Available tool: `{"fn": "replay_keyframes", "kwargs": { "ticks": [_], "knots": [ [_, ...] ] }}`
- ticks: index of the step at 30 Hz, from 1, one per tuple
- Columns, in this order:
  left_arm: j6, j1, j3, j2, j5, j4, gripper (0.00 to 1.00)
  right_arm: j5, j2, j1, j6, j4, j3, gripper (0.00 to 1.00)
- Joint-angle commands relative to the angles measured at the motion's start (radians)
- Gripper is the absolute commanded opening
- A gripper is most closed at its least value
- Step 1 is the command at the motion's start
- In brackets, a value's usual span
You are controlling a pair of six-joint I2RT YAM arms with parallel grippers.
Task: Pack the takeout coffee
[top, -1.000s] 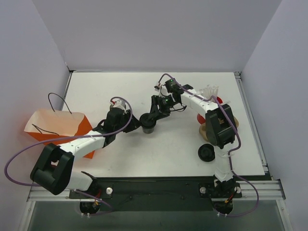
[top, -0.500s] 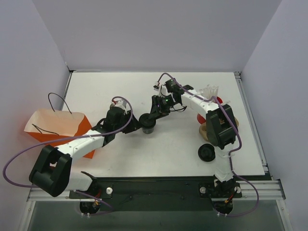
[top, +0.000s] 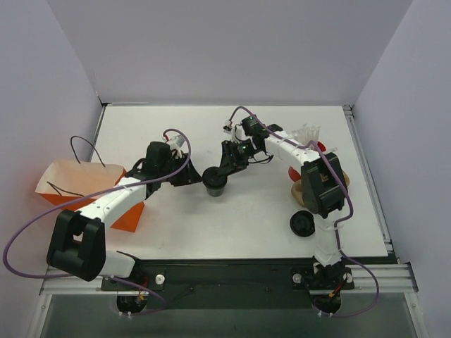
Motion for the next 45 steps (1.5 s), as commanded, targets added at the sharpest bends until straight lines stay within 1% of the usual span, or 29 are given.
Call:
{"fn": "replay_keyframes", "kwargs": {
  "ticks": [1,12,14,19,23,29,38,40,42,45],
  "knots": [
    [0.052,0.038,0.026,0.037,0.079,0.06,0.47,0.02,0.028,0.009,-0.059,-0.072,0.024,0.28],
    [0.041,0.058,0.009,0.109,0.127,0.152,0.47,0.014,0.038,0.012,-0.059,-0.081,0.033,0.28],
    [0.032,0.061,0.003,0.103,0.133,0.193,0.47,0.014,0.038,0.012,-0.059,-0.081,0.033,0.28],
    [0.026,0.07,0.008,0.066,0.125,0.186,0.47,0.014,0.038,0.011,-0.062,-0.084,0.034,0.28],
    [0.02,0.07,0.008,0.072,0.147,0.209,0.47,0.015,0.039,0.012,-0.059,-0.087,0.038,0.28],
    [0.017,0.07,-0.004,0.109,0.152,0.227,0.46,0.014,0.039,0.011,-0.056,-0.087,0.041,0.28],
    [-0.016,0.07,-0.044,0.177,0.182,0.301,0.46,0.009,0.05,0.011,-0.059,-0.089,0.042,0.27],
    [-0.034,0.069,-0.054,0.186,0.19,0.324,0.46,0.006,0.054,0.011,-0.057,-0.087,0.042,0.27],
    [-0.049,0.066,-0.067,0.198,0.179,0.321,0.43,0.008,0.056,0.011,-0.06,-0.087,0.039,0.27],
    [-0.069,0.066,-0.11,0.2,0.136,0.323,0.4,0.011,0.061,0.009,-0.066,-0.086,0.03,0.27]
  ]
}}
